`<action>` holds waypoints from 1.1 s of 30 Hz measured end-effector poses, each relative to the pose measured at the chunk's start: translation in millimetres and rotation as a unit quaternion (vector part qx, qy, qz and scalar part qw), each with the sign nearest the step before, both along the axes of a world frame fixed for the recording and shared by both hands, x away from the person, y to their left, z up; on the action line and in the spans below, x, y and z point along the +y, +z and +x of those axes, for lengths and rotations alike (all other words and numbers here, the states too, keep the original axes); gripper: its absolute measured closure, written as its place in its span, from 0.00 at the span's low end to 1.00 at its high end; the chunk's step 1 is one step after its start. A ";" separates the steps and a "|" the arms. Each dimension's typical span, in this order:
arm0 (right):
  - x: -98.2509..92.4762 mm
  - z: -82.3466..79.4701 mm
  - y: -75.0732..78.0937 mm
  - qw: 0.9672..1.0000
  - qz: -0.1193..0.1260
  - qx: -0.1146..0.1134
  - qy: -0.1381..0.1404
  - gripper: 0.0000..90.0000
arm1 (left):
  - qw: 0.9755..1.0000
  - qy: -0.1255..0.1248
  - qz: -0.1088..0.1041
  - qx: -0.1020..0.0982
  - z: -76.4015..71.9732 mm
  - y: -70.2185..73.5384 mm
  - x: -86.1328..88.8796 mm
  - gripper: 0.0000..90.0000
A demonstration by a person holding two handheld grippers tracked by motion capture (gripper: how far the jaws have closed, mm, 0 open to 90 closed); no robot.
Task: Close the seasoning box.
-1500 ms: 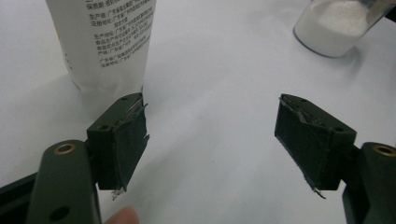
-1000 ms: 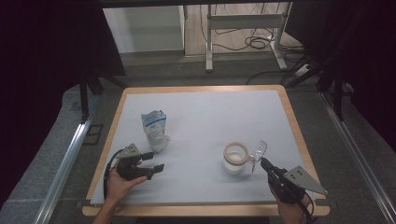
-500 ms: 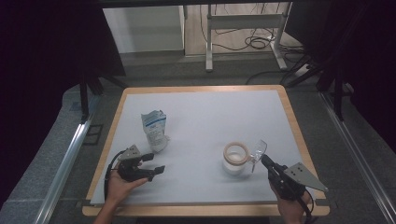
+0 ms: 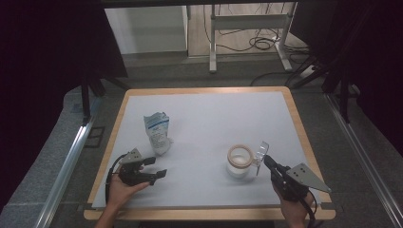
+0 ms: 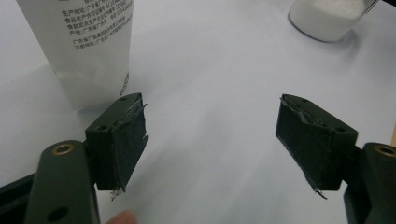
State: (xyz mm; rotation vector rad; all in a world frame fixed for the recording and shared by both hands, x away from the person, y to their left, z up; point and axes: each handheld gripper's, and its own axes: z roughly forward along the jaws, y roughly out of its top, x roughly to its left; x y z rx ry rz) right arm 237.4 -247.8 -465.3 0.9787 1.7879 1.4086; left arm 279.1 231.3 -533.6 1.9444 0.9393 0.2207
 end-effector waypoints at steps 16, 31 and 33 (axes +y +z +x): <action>49.8 20.8 -3.8 0.997 -0.039 0.035 0.054 1.00 | 1.000 0.002 -0.002 0.004 -0.8 -1.6 2.8 0.28; 29.9 20.2 -2.0 0.999 -0.012 0.029 0.044 0.78 | 1.000 0.010 -0.004 -0.005 -2.0 -0.2 3.0 0.28; 22.9 20.9 -1.3 0.999 0.000 0.031 0.039 0.69 | 1.000 0.010 -0.003 -0.006 -2.1 -0.3 2.5 0.28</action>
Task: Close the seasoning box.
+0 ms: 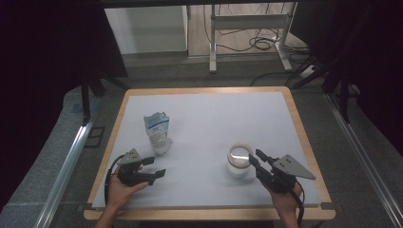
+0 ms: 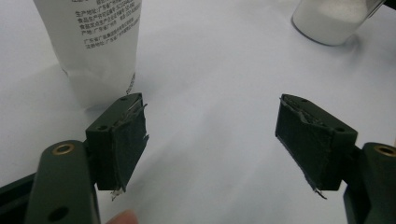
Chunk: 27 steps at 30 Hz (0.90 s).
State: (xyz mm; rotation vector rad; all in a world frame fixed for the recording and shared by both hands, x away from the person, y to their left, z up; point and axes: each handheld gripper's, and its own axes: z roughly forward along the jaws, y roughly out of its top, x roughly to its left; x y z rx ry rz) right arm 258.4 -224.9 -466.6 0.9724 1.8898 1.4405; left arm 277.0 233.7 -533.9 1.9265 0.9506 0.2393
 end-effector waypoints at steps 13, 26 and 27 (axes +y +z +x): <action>-51.7 8.2 -12.1 0.998 0.029 0.023 -0.054 0.53 | 1.000 0.015 0.005 -0.004 -0.8 -0.5 0.4 0.28; -78.7 20.8 -44.8 0.993 -0.001 0.077 -0.088 0.47 | 1.000 0.028 0.007 -0.005 -0.5 -1.3 5.7 0.28; -79.3 21.0 -46.4 0.993 -0.003 0.079 -0.090 0.47 | 1.000 0.028 0.007 -0.005 -0.5 -1.3 6.0 0.28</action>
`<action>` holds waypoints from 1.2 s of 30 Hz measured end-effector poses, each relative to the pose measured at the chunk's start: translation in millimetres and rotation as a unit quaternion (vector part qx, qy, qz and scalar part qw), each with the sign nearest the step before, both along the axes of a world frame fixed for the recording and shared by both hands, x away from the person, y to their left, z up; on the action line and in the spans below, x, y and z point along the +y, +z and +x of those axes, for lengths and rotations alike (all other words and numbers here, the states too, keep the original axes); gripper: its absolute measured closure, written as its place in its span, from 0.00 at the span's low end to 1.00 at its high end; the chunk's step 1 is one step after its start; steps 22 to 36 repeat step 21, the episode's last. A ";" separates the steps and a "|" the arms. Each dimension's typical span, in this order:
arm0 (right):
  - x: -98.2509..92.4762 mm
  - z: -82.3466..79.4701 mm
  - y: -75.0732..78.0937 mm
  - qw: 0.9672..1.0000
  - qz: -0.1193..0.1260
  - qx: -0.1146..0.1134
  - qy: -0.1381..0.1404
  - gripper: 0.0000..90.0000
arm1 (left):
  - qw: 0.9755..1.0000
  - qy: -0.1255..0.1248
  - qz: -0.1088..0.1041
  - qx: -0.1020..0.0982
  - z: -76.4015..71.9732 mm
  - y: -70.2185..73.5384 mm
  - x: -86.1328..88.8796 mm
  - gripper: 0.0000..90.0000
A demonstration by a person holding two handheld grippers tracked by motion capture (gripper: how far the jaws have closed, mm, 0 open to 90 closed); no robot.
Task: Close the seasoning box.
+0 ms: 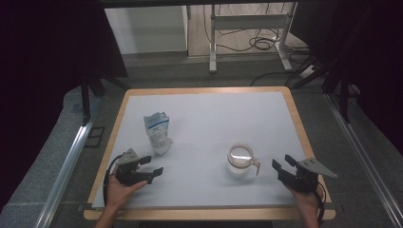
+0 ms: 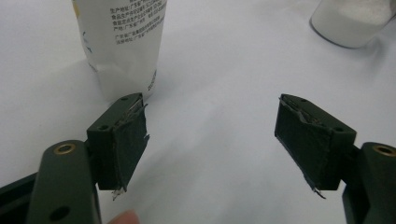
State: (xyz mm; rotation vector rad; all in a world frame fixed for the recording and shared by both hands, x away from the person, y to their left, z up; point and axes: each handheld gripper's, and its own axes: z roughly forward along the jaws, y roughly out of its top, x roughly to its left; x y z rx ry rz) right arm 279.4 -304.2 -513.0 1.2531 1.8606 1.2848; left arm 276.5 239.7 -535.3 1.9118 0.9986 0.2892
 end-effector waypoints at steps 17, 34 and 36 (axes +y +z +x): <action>0.1 -0.5 -2.4 1.000 -0.007 0.003 -0.005 0.46 | 1.000 -0.001 -0.002 -0.001 -0.5 -0.1 0.3 0.28; 0.1 -0.5 -1.9 1.000 -0.007 0.001 -0.006 0.46 | 1.000 0.001 -0.002 -0.001 -0.3 -0.1 0.7 0.28; 0.1 -0.5 -1.9 1.000 -0.007 0.001 -0.006 0.46 | 1.000 0.001 -0.002 -0.001 -0.3 -0.1 0.7 0.28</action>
